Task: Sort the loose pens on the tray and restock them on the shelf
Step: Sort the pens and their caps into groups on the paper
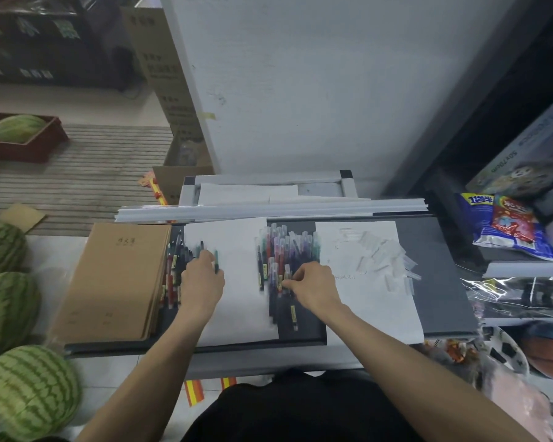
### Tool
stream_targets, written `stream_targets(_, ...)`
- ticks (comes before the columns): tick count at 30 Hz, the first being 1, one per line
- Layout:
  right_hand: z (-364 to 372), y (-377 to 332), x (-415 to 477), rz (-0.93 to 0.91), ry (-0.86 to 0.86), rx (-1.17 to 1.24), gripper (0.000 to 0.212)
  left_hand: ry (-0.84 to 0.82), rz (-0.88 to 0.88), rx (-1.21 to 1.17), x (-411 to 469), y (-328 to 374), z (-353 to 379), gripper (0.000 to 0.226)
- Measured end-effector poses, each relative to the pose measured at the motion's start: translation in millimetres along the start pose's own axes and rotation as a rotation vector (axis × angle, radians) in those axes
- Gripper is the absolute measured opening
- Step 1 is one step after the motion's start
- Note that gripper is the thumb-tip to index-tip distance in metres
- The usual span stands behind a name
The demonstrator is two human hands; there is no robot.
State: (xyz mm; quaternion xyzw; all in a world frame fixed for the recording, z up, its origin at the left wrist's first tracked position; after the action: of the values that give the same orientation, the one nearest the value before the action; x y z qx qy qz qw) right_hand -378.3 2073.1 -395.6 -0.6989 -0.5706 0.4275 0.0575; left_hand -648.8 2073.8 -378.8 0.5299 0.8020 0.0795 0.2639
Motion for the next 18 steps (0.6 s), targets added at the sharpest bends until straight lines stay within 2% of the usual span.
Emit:
stream_targets(6, -0.7, 5.0, -3.8, 0.01, 0.016, -0.046, 0.023, -0.04, -0.014, 0.073, -2.6, 5.7, 2.8, 0.021)
stream_targets(11, -6.0, 9.1, -7.6, 0.019, 0.048, -0.059, 0.026, -0.048, -0.02, 0.024, -9.5, 13.8, -4.0, 0.021)
stream_targets(18, -15.7, 15.3, -12.3, 0.01, 0.072, -0.094, 0.026, -0.058, 0.118, -0.056, -39.3, 44.5, -5.9, 0.03)
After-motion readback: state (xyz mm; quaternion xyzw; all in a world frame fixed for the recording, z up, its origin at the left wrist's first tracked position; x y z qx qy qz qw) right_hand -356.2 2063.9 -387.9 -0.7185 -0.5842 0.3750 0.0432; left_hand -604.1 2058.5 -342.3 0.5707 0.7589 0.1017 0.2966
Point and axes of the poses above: each hand's wrist, its own x-axis towards the middle knuckle, its own z-axis out of the palm, y = z × x, the point moved 8 cm from there along x, towards the middle knuckle, and after that the axes turned 8 degrees about -y, right-handed, at the moved point
